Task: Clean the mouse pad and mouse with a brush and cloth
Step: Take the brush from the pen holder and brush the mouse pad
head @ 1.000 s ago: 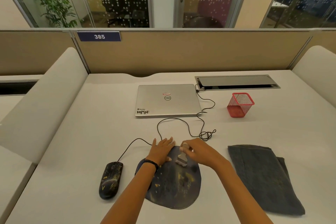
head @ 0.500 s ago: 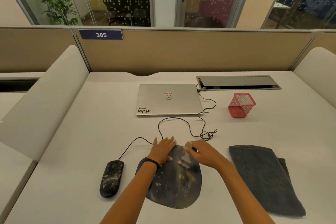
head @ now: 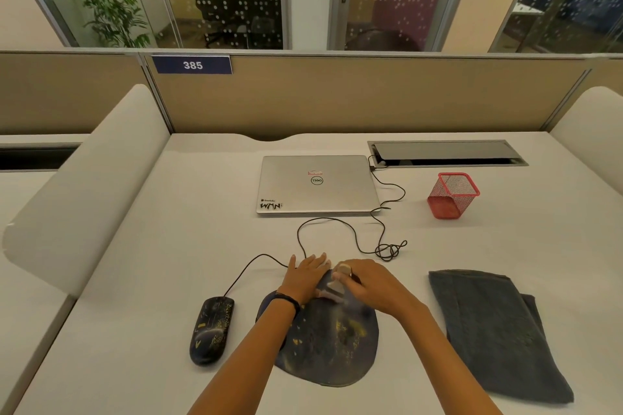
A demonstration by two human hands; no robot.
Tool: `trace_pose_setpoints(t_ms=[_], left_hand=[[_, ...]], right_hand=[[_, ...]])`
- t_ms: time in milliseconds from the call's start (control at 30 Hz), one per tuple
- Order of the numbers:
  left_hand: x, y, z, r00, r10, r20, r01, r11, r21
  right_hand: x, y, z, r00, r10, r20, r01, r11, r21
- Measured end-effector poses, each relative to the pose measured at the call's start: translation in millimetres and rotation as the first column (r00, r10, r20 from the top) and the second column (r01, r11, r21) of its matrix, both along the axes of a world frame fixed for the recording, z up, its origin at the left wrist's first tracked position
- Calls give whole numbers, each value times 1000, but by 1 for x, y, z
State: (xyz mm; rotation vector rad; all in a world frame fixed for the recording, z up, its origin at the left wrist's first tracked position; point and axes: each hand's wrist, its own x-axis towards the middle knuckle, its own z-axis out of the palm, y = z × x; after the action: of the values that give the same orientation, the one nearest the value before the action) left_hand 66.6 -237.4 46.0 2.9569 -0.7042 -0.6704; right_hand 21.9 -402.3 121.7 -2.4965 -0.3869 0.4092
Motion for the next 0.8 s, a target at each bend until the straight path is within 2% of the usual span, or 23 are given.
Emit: trace_pose_setpoints(t_ms=[200, 367, 533, 700, 800], left_hand=[[1, 0, 0, 1000, -11, -1, 11, 1000, 12], [1, 0, -1, 1000, -2, -2, 2, 1000, 8], [1, 1, -1, 1000, -12, -5, 13, 1000, 15], [1, 0, 0, 1000, -13, 3, 13, 1000, 11], [1, 1, -2, 1000, -12, 1, 12, 1000, 10]], right_hand=[[-5, -1, -2, 998, 26, -57, -29, 997, -66], [-5, -2, 0, 1000, 4, 19, -3, 1000, -17], [-11, -5, -2, 996, 15, -84, -21, 997, -68], [-10, -3, 4, 1000, -17, -4, 17, 1000, -23], [-11, -6, -4, 999, -7, -44, 4, 998, -61]])
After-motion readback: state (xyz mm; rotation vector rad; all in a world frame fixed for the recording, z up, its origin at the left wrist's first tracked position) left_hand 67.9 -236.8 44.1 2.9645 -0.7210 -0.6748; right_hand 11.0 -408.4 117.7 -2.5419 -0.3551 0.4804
